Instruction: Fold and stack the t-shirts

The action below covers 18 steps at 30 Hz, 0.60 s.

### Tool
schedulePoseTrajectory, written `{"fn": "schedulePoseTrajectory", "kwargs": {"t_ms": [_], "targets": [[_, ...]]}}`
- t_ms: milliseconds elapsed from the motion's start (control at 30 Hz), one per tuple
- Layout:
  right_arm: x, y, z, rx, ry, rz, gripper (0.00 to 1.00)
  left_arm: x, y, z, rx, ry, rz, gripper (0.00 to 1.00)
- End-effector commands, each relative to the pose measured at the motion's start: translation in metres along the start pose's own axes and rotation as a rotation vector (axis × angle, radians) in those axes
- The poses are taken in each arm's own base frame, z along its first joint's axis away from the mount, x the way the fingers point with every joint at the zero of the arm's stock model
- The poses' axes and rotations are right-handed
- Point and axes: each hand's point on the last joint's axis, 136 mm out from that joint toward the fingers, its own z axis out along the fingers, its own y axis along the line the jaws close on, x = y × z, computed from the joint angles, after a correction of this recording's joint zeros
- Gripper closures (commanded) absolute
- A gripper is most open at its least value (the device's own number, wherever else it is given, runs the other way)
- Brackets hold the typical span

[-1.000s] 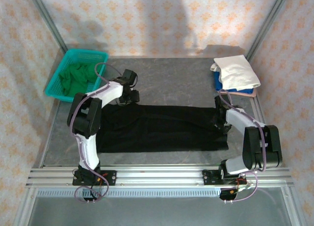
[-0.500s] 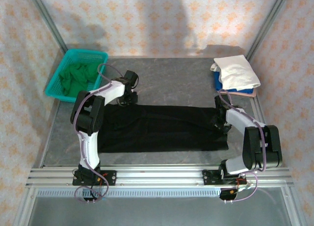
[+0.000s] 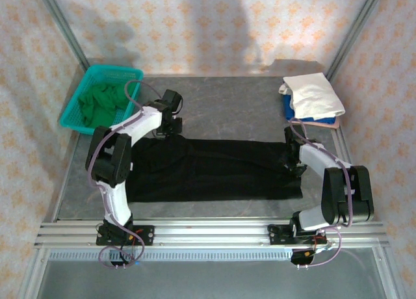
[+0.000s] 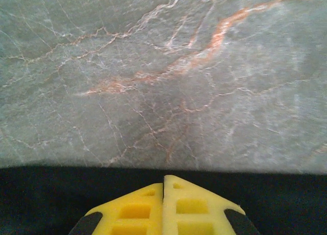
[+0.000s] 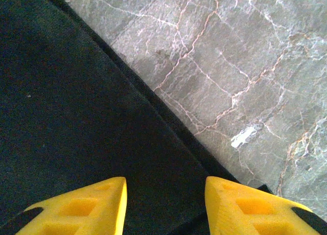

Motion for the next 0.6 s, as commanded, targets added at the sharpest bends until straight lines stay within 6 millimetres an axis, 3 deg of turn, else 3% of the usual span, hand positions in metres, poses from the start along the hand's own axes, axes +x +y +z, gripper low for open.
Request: {"fn": "schedulePoseTrajectory", "kwargs": {"t_ms": [0, 333, 567], "targets": [[-0.007, 0.000, -0.007, 0.005, -0.031, -0.007, 0.56, 0.008, -0.001, -0.038, -0.049, -0.038, 0.043, 0.96], [-0.008, -0.002, -0.012, 0.000, -0.040, -0.008, 0.56, 0.052, 0.004, -0.067, -0.145, -0.061, 0.108, 0.96], [-0.007, -0.002, -0.013, 0.002, -0.038, -0.013, 0.56, 0.077, -0.008, -0.098, -0.215, -0.118, 0.178, 0.96]]}}
